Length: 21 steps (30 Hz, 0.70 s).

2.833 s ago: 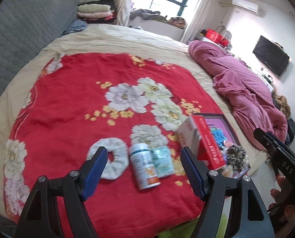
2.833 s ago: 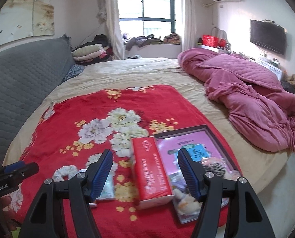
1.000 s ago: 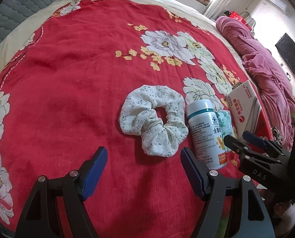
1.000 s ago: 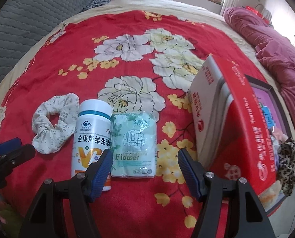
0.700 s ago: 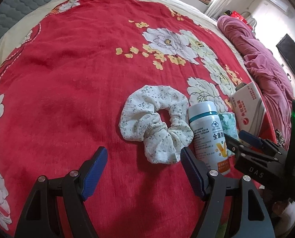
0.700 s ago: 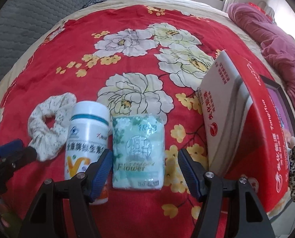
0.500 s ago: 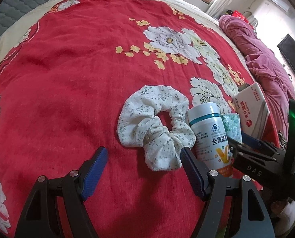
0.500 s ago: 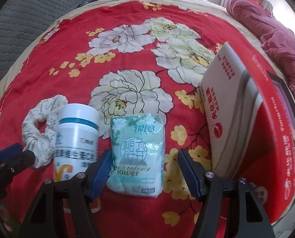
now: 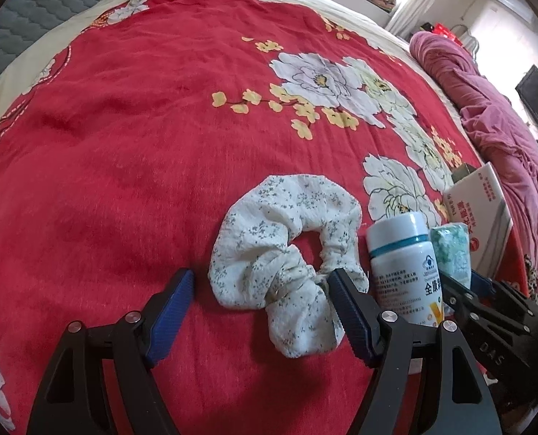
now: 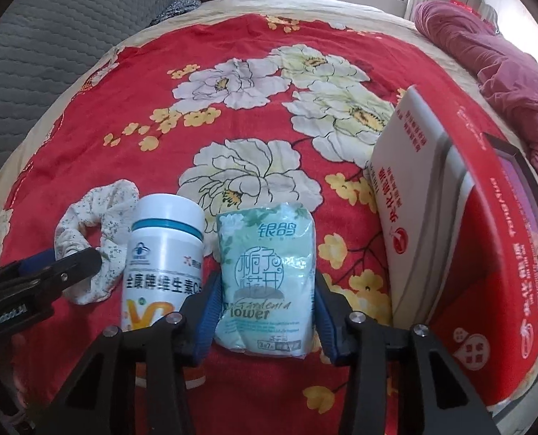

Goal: Organize soft objects
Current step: 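Grasp the white floral scrunchie with the left gripper while the right gripper grasps the green tissue pack, then lift the white scrunchie and green tissue pack and carry both over the tray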

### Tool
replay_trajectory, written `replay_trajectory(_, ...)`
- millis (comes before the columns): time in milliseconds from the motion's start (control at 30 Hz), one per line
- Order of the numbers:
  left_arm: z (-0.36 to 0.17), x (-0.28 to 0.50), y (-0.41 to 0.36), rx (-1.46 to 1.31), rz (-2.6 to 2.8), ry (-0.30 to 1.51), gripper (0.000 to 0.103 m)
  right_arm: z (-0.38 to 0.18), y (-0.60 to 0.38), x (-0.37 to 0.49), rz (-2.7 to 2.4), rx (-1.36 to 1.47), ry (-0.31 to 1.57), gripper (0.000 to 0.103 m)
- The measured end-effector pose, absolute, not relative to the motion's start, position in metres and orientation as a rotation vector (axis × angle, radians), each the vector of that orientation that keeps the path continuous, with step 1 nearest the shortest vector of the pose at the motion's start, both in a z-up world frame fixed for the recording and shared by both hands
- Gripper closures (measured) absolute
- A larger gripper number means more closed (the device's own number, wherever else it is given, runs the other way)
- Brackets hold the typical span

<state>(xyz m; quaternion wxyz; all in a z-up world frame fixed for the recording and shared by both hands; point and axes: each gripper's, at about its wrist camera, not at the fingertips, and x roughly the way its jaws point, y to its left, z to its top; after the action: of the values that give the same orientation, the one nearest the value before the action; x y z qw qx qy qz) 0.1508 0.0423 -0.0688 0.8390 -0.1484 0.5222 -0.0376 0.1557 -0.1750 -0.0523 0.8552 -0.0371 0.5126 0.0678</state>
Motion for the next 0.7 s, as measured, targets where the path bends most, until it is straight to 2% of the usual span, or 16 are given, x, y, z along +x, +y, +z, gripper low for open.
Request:
replay_trajectory(100,-0.069,0.153,0.042,-0.311,-0.072,1.104,0.028,-0.047,-0.178,0.155,0.140,-0.073,1.064,0.056)
replay_trajectory(200,-0.069,0.153,0.041,-0.295,-0.052,1.102,0.037,-0.043,-0.180,0.154,0.139,-0.066,1.056,0.056)
replay_trajectory(300,-0.068,0.153,0.040,-0.292,-0.047,1.096,0.056,-0.038,-0.182,0.152,0.139,-0.058,1.047,0.056)
replay_trajectory(333,-0.068,0.153,0.041,-0.298,-0.053,1.097,0.070,-0.037,-0.182,0.152,0.138,-0.059,1.045,0.056)
replay_trajectory(367,-0.067,0.154,0.041,-0.308,-0.064,1.098,0.079,-0.035,-0.182,0.151,0.140,-0.058,1.039,0.056)
replay_trajectory(567,-0.058,0.147,0.041,-0.309,-0.080,1.080,0.086,-0.022,-0.185,0.147,0.149,-0.044,1.014,0.056)
replay_trajectory(700,-0.045,0.140,0.043,-0.328,-0.087,1.057,0.086,-0.010,-0.188,0.142,0.154,-0.027,0.993,0.056)
